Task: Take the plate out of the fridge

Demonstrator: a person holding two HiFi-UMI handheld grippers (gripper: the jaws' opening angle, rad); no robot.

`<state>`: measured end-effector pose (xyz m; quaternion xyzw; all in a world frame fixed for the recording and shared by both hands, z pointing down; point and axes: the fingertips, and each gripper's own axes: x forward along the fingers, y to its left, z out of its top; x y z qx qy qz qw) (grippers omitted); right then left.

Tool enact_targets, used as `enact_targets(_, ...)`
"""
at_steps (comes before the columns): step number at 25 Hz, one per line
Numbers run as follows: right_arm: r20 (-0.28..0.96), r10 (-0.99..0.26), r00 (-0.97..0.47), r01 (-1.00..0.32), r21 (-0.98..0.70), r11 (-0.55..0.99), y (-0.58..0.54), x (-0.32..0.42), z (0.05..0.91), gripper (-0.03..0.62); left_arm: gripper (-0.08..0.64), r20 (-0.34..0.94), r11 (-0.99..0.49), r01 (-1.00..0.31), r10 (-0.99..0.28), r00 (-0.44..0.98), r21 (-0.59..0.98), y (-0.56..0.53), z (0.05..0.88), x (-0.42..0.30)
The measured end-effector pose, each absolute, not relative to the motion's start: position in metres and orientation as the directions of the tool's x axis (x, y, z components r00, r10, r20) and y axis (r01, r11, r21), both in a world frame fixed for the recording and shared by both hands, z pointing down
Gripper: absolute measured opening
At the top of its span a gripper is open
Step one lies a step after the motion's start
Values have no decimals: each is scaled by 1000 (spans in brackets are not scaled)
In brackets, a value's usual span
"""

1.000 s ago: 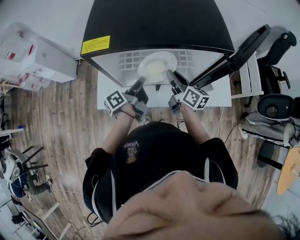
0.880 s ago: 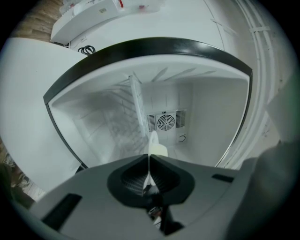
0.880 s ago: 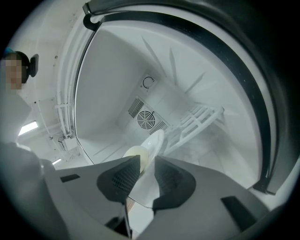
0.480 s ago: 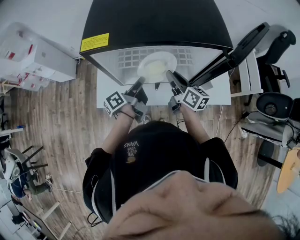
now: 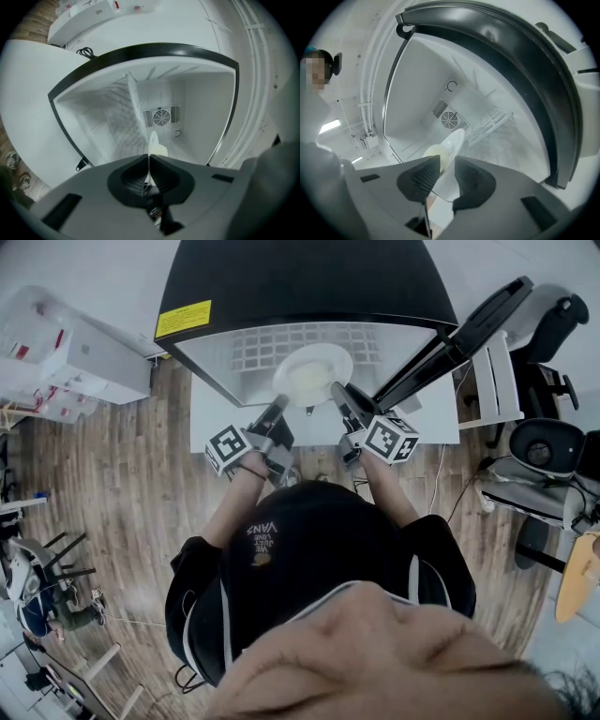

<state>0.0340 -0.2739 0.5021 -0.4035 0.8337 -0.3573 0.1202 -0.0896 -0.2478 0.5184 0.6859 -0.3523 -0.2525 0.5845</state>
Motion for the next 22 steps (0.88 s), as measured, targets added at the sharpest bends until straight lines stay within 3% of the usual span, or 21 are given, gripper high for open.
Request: enact_targets(22,85,-705,-704,-555,-685,472,-236,63,503,103,26,46,-67,-178,-823,566,982,-201,519,-58)
